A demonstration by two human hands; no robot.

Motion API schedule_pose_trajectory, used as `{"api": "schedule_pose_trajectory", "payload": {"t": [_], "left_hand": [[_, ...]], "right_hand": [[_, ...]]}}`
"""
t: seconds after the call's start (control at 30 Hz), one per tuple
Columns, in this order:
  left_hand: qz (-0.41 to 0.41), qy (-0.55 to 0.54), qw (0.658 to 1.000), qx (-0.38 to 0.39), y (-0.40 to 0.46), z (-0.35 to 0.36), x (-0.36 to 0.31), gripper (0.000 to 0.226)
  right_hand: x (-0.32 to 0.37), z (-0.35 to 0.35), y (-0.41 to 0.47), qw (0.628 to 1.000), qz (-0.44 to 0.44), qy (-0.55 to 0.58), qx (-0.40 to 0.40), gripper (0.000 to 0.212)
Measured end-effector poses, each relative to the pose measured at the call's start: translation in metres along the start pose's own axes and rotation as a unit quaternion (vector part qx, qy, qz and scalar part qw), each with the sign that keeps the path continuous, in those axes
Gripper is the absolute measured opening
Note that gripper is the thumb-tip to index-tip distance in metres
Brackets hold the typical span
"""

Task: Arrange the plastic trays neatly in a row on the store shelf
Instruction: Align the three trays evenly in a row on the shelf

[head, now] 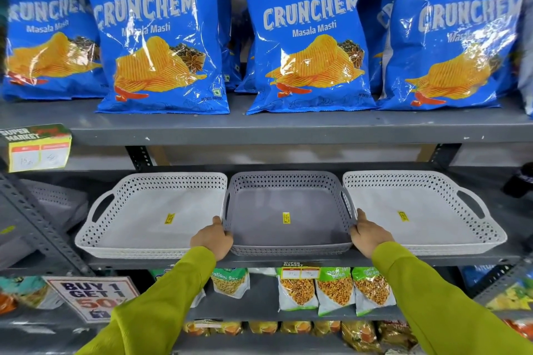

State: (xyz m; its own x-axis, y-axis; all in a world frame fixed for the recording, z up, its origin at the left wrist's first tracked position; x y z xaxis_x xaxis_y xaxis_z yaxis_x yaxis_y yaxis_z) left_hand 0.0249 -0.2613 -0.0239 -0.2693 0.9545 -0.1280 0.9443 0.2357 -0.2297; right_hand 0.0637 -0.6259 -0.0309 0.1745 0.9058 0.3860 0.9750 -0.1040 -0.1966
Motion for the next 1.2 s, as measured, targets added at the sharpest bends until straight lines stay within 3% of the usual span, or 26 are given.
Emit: {"api": "schedule_pose_trajectory", "payload": {"t": [0.33,1.1,1.2], "left_hand": [[-0.009,0.006,0.999,-0.034,0.001,0.002,0.004,0.044],[-0.028,-0.011,0.999,-0.022,0.013,0.009,0.000,0.046],[-0.037,-0.012,0.999,-0.004,0.010,0.004,-0.005,0.057]], "right_hand": [[-0.001,0.002,0.000,0.999,-0.002,-0.023,-0.035,0.066],[0.001,0.003,0.003,0.999,0.045,0.008,-0.020,0.064],[-0.008,0.006,0.009,0.998,0.049,0.022,-0.018,0.066]]}}
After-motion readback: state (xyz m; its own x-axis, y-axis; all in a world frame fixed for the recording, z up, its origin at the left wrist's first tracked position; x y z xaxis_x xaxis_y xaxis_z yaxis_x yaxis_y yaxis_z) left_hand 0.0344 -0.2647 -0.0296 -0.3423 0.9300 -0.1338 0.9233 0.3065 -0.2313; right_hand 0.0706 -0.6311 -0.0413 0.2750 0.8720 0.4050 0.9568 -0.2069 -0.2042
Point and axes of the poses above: each hand's wrist, its own y-axis towards the middle knuckle, its own z-axis out of the palm, x = y × z, the point moved 3 cm from there along y, towards the middle knuckle, and after that the axes turned 9 degrees about y, right-handed, at the moved point
